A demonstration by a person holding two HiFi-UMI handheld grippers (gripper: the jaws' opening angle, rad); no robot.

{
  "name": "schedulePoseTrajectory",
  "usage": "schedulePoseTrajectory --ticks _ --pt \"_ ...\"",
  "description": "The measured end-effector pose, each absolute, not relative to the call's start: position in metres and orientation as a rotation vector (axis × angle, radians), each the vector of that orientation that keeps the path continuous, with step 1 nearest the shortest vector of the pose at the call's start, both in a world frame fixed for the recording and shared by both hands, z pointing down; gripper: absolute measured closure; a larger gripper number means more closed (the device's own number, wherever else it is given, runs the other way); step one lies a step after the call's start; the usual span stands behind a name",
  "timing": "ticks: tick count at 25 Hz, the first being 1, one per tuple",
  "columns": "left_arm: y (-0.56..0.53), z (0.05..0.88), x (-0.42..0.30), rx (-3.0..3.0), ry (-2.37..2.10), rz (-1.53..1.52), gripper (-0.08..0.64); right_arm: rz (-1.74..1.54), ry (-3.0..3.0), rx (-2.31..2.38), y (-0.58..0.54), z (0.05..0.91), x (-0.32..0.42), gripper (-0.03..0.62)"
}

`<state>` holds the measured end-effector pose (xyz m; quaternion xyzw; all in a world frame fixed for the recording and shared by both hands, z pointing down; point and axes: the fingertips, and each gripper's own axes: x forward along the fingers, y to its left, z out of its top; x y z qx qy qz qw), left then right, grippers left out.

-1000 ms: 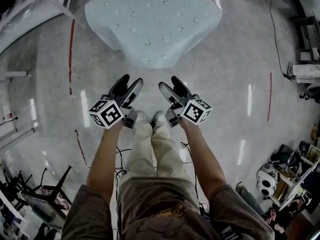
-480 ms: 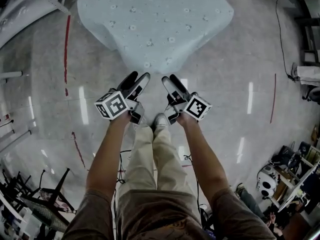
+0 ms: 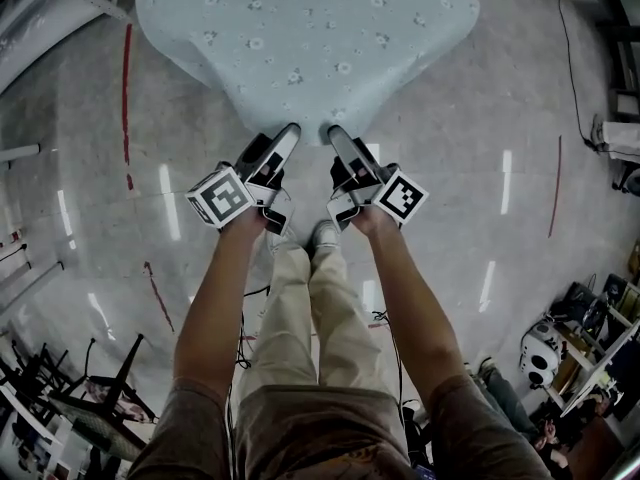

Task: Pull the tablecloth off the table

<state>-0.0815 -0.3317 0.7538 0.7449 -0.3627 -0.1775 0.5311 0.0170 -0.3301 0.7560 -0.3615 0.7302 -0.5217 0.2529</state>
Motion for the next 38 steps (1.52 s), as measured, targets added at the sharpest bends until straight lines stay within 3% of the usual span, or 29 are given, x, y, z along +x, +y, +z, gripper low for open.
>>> schedulePoseTrajectory --ticks 10,15,18,26,28,38 --pt "-0.353 0.754 -0.086 1.675 -0.842 -0.557 0.218 -1.436 1.921 -0.965 -0.345 0.763 0.023 0.281" --pt "-0.349 0.759 -0.080 1.721 -0.824 -0.465 0.227 -1.440 1.894 -0.946 -0.347 0.762 0.022 0.333" --pt "-0.348 0.758 -0.080 1.723 -0.830 -0.450 0.323 -1.429 1.905 -0.962 -0.345 0.759 0.022 0.428" --pt "-0.343 0.748 -0.077 1.732 -0.815 -0.461 0.500 -1.423 1.911 -0.953 -0.345 0.748 0.018 0.572" --pt "-0.340 0.743 -0.077 1.750 -0.810 -0.445 0.534 -1.426 1.931 -0.956 -0.343 0.744 0.018 0.584" --pt "-0.335 0.702 -0.076 1.871 -0.889 -0.289 0.537 -1.402 2.007 -1.078 -0.337 0.705 0.015 0.584"
